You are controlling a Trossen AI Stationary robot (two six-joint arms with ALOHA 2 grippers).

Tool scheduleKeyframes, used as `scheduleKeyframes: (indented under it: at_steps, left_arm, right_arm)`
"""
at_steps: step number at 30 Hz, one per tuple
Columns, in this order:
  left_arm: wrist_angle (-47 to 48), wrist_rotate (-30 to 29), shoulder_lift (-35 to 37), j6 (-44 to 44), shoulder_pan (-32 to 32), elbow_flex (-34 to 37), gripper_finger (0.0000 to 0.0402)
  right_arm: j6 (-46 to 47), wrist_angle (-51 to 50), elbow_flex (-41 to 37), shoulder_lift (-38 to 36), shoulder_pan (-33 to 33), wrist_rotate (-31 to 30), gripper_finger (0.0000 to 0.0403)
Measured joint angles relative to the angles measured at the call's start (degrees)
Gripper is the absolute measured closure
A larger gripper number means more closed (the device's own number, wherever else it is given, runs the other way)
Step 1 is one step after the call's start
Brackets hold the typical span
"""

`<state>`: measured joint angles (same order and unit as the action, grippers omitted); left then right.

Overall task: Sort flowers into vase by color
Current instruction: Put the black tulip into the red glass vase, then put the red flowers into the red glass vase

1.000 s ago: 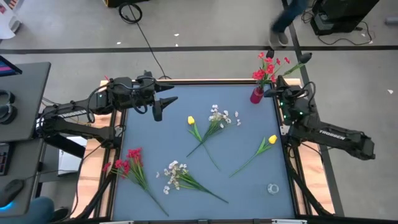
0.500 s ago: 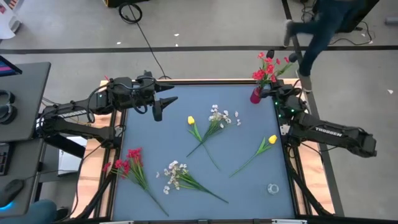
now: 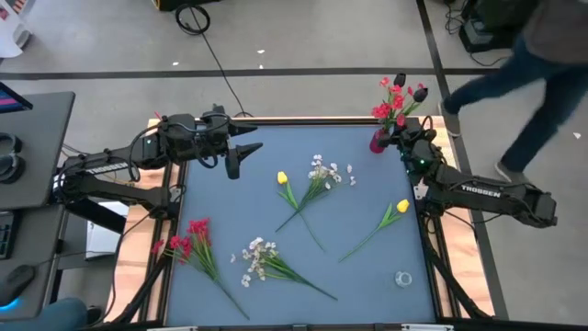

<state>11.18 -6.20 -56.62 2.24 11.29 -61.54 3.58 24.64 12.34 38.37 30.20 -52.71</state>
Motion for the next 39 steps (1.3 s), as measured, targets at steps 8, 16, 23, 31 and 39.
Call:
scheduleKeyframes:
  at_steps: [8,16,23,31,39]
  left_arm:
    - [0.0,0.0,0.0,0.0,0.0,0.0,0.015]
    - [0.0,0.0,0.0,0.0,0.0,0.0,0.015]
    - [0.0,0.0,0.0,0.0,0.0,0.0,0.015]
    - [0.0,0.0,0.0,0.0,0.0,0.0,0.015]
    - [-0.2,0.0,0.0,-0.1,0.0,0.0,0.015]
  right_arm:
    - [6.7,-10.1,2.5,-1.0,0.0,3.8,0.0276]
    - [11.3,-37.0,14.0,-2.9,0.0,9.6,0.0237]
    - [23.4,-61.3,22.8,-2.9,0.0,18.8,0.0234]
    - [28.5,-74.8,26.9,-2.9,0.0,36.4,0.0235]
    - [33.2,-75.1,27.5,-2.9,-0.2,57.6,0.0235]
